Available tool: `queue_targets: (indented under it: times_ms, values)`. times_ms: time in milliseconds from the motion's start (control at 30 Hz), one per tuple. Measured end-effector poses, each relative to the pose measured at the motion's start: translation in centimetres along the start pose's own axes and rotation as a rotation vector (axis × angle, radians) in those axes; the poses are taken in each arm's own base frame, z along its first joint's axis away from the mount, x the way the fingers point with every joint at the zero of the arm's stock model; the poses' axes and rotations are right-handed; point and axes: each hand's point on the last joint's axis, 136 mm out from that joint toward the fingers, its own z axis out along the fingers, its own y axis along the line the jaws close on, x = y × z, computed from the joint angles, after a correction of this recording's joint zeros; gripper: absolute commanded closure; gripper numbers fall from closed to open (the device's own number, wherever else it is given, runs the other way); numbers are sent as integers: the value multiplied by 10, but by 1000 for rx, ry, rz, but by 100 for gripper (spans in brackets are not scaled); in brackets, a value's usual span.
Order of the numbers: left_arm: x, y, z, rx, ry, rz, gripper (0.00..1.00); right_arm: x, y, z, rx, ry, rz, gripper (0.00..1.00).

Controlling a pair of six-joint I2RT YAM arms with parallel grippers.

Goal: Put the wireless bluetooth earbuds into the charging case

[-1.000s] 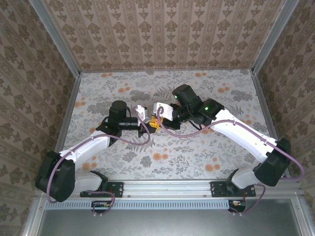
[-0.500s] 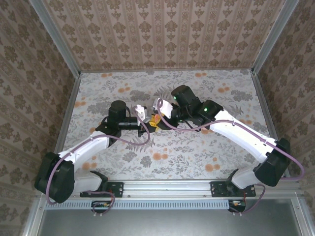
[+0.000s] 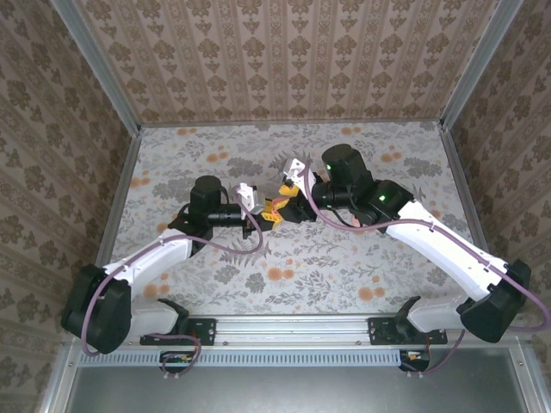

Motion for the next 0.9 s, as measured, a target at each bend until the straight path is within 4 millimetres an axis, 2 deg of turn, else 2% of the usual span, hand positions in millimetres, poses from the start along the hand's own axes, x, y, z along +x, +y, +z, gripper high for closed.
queue_targets:
  times_ms: [267,500,600,767,900]
  values:
    - [-3,0,0,1,-10,13,83,21,0,-14,13,3,6,57]
    - [-7,2,2,11,-36,26,83,22,-10,-26,31,-18,16,60]
    - [-8,2,2,13,-39,24,83,24,-2,-24,-6,-20,-43,62]
    - [-9,2,2,15,-43,28,83,37,16,-16,-64,-1,-153,62]
    - [-9,2,2,15,-44,29,83,37,16,-15,-61,-3,-224,63]
